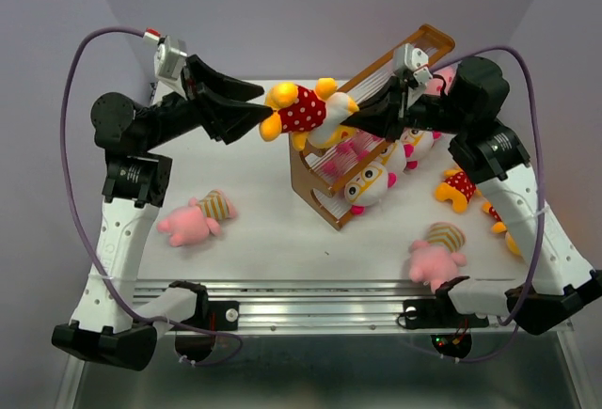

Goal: Place and organize the stuffed toys onto the shelf

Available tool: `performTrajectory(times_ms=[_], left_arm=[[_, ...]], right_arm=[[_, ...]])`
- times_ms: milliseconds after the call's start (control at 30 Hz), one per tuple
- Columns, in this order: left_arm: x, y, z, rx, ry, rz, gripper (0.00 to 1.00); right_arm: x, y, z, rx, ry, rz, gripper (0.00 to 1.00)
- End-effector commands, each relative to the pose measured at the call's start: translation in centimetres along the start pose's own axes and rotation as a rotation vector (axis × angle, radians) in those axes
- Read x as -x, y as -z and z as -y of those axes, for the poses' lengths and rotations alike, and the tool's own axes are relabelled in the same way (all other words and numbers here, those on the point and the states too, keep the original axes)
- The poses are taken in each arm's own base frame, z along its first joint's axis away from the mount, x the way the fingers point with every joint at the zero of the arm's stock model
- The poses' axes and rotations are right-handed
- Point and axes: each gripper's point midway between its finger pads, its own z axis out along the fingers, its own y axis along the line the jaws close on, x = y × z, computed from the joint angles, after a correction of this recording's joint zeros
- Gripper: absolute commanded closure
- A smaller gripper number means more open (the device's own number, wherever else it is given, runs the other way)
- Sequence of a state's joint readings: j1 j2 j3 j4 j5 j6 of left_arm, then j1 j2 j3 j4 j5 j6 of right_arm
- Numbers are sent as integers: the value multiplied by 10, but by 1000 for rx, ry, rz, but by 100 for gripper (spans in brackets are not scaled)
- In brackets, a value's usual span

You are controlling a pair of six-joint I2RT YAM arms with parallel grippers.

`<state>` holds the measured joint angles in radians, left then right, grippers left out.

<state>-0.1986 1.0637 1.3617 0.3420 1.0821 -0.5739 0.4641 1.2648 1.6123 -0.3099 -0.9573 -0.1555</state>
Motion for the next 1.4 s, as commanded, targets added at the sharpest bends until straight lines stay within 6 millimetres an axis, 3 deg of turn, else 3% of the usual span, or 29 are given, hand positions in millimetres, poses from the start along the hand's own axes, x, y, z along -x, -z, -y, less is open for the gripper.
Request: performTrajectory(times_ms=[0,33,100,133,300,333,400,433,533,567,667,700,833,967,1067,1367], left_arm=[[34,13,-33,298,-115,98,25],[39,17,-37,341,-131,111,21],[49,28,-50,474,-127,152,17],[51,32,-54,511,-132,161,17],[46,60,-77,725,-114,178,15],[40,65,-81,751,-105,171,15],[32,73,-87,801,-97,159,15],[28,76,-88,815,-91,155,15],[11,85,-89,841,-81,137,15],[9,87,-89,850,-80,134,15],[0,93,-89,866,-81,122,15],[-3,95,-90,873,-80,120,15],[-13,100,-91,886,-77,108,15],[-25,105,-94,904,-72,94,15],[-27,107,-94,906,-81,102,15],[-30,104,-99,900,-79,87,15]], right_arm=[[39,29,46,-382,82,69,99],[42,44,70,-549,67,72,100],[50,66,92,-724,40,97,99],[52,86,110,-878,29,104,99],[50,151,148,-1250,-30,141,99],[44,178,158,-1361,-37,131,99],[31,207,170,-1456,-100,135,99],[20,240,183,-1539,-125,114,99],[-17,285,199,-1615,-304,56,99],[-24,321,202,-1692,-327,56,99],[-50,346,209,-1704,-433,9,99],[-58,364,208,-1737,-453,-8,99],[-92,364,204,-1655,-542,-142,99],[-121,329,185,-1434,-684,-251,99],[-129,304,173,-1261,-735,-288,100],[-158,285,151,-1111,-868,-340,100]])
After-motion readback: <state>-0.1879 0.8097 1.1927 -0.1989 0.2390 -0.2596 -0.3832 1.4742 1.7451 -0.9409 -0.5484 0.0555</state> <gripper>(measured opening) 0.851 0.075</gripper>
